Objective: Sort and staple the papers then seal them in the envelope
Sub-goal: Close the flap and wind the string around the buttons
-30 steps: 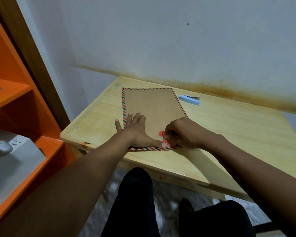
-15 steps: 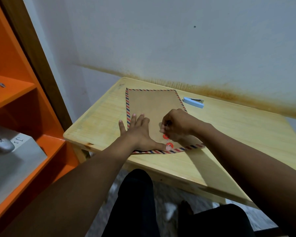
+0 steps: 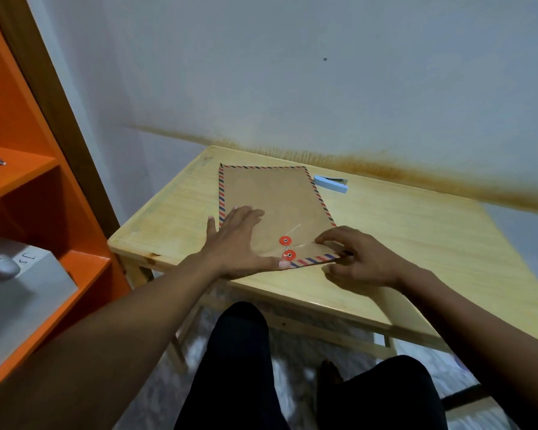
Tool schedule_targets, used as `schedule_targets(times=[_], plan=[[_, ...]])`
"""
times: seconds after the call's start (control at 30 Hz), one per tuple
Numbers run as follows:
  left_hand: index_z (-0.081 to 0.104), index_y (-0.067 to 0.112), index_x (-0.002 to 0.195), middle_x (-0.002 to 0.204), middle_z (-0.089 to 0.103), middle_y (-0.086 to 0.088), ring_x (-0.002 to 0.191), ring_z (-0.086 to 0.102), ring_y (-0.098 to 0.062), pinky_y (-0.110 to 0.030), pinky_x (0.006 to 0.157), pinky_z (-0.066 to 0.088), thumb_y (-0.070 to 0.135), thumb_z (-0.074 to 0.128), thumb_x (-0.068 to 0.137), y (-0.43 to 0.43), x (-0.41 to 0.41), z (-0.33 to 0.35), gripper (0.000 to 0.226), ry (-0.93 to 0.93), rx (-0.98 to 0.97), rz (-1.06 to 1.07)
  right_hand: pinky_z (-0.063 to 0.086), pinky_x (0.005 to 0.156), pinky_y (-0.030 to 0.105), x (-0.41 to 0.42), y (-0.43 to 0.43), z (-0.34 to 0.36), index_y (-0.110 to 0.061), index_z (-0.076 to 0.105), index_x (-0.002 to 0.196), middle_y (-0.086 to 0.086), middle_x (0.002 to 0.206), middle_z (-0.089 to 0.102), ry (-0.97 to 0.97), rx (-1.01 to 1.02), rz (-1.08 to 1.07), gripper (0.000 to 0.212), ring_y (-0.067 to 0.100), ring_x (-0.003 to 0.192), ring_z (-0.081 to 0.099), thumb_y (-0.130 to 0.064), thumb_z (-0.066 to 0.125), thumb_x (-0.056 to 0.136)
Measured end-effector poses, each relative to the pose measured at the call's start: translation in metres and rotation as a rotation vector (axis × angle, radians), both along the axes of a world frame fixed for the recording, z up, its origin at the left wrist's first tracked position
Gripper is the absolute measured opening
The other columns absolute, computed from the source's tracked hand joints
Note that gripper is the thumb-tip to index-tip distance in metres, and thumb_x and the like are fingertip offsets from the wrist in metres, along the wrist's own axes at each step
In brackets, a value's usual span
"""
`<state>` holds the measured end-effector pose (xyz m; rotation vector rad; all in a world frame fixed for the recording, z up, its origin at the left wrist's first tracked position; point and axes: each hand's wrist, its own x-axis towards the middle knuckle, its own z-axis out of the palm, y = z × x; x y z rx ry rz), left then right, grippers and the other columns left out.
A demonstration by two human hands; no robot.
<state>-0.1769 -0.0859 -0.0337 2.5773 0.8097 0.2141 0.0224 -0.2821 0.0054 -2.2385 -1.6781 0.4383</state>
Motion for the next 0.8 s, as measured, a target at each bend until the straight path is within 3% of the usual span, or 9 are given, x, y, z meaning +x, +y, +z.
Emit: schedule_targets(times=[0.1, 0.17, 0.27, 0.4, 0.57, 0.7, 0.8], plan=[[0.035, 0.038, 0.141, 0.154, 0.035, 0.014, 0.141, 0.04, -0.015, -0.064, 0.122, 0.016, 0.094, 0.059, 0.062, -0.002, -0.01, 0.0, 0.1, -0.027, 0.055, -0.058, 0.051, 0.098, 0.031, -0.006, -0.008, -0.006, -0.022, 0.063, 0.133, -0.002, 0.136, 0.059, -0.189, 0.094, -0.009, 0.039, 0.017, 0.124, 0.053, -0.022, 0.06, 0.095], [0.04, 0.037, 0.128, 0.141, 0.048, 0.012, 0.122, 0.052, -0.014, -0.053, 0.11, 0.037, 0.089, 0.06, 0.068, -0.006, -0.016, 0.004, 0.082, -0.035, 0.116, -0.106, 0.052, 0.096, 0.032, -0.009, -0.01, -0.01, -0.022, 0.067, 0.128, -0.002, 0.131, 0.065, -0.226, 0.144, -0.022, 0.032, 0.017, 0.12, 0.057, -0.02, 0.058, 0.097], [0.044, 0.034, 0.114, 0.12, 0.061, 0.011, 0.095, 0.055, -0.013, -0.037, 0.076, 0.049, 0.066, 0.067, 0.081, -0.014, -0.024, 0.014, 0.052, -0.069, 0.21, -0.183, 0.056, 0.094, 0.037, -0.006, -0.011, -0.011, -0.022, 0.072, 0.119, -0.001, 0.125, 0.069, -0.053, 0.252, -0.126, 0.026, 0.018, 0.117, 0.06, -0.016, 0.058, 0.098], [0.054, 0.029, 0.097, 0.096, 0.069, 0.006, 0.082, 0.062, -0.023, -0.037, 0.064, 0.053, 0.031, 0.067, 0.087, -0.012, -0.028, 0.031, 0.016, -0.232, 0.278, -0.138, 0.058, 0.091, 0.041, 0.003, -0.008, 0.001, -0.026, 0.077, 0.109, -0.005, 0.115, 0.075, 0.096, 0.429, -0.207, 0.022, 0.013, 0.11, 0.067, -0.014, 0.065, 0.095], [0.074, 0.023, 0.092, 0.084, 0.077, 0.005, 0.079, 0.072, -0.021, -0.038, 0.068, 0.058, 0.028, 0.08, 0.083, 0.004, -0.021, 0.059, 0.011, -0.566, 0.262, 0.009, 0.057, 0.085, 0.045, 0.014, 0.001, 0.034, -0.04, 0.075, 0.086, -0.023, 0.083, 0.074, 0.26, 0.64, -0.3, 0.033, 0.0, 0.081, 0.067, -0.008, 0.069, 0.092], [0.074, 0.024, 0.083, 0.074, 0.071, 0.01, 0.072, 0.069, -0.017, -0.035, 0.069, 0.056, 0.023, 0.089, 0.076, 0.007, -0.011, 0.099, 0.017, -0.812, 0.141, 0.16, 0.057, 0.087, 0.056, 0.022, 0.008, 0.072, -0.027, 0.076, 0.086, 0.004, 0.086, 0.075, 0.383, 0.79, -0.317, 0.027, 0.019, 0.082, 0.065, -0.003, 0.065, 0.094], [0.072, 0.023, 0.079, 0.069, 0.07, 0.0, 0.067, 0.064, -0.025, -0.036, 0.066, 0.054, 0.036, 0.09, 0.073, 0.016, 0.0, 0.128, 0.023, -0.923, 0.009, 0.209, 0.058, 0.09, 0.054, 0.025, 0.013, 0.102, -0.018, 0.077, 0.088, 0.004, 0.084, 0.073, 0.442, 0.883, -0.305, 0.022, 0.019, 0.083, 0.067, -0.003, 0.063, 0.095]])
